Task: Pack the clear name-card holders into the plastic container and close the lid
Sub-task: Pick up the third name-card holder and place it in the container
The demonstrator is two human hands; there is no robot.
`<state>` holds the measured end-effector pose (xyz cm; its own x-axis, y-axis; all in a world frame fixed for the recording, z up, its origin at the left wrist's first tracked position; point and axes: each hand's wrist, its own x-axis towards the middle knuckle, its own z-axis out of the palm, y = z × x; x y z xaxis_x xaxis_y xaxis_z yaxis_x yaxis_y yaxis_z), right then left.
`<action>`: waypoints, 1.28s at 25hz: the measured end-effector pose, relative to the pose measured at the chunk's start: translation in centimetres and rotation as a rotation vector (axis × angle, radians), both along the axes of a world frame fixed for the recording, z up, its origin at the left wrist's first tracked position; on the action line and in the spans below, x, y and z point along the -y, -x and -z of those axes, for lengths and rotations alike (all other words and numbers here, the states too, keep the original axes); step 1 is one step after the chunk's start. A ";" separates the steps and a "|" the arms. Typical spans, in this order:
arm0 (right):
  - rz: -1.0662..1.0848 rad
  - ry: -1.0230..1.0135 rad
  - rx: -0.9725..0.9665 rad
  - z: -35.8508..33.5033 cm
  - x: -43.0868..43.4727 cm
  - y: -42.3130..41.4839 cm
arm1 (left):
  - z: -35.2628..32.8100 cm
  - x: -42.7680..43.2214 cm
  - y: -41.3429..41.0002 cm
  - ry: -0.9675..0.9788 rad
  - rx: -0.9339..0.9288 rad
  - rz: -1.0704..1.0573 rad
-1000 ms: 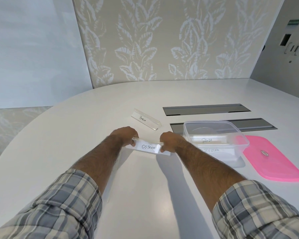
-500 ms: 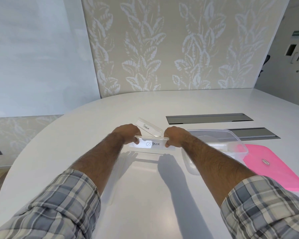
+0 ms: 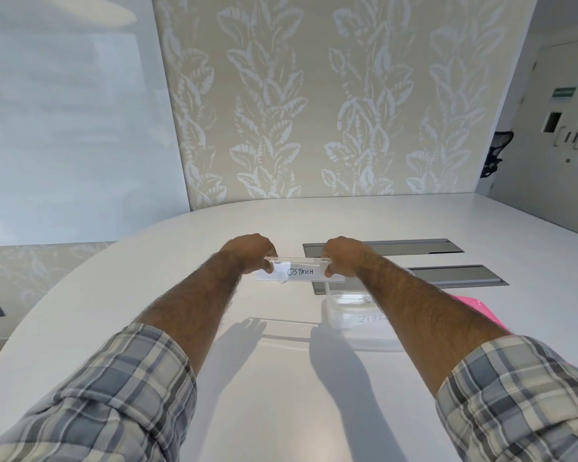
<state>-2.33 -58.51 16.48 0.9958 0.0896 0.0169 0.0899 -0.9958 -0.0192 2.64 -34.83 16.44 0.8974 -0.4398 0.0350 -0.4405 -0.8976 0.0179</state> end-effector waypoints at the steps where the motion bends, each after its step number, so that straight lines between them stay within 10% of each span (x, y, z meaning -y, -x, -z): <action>1: 0.008 0.001 0.001 -0.3 1.1 0.6 | -0.2 1.2 0.5 -0.003 0.007 0.006; 32: -0.019 0.214 -0.073 3.5 17.6 -0.8 | 5.3 20.2 -1.4 -0.064 -0.067 0.010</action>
<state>-1.50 -76.10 13.01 0.9918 0.1022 -0.0765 0.1149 -0.9759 0.1857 4.00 -54.98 11.11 0.8925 -0.4480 -0.0532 -0.4490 -0.8935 -0.0092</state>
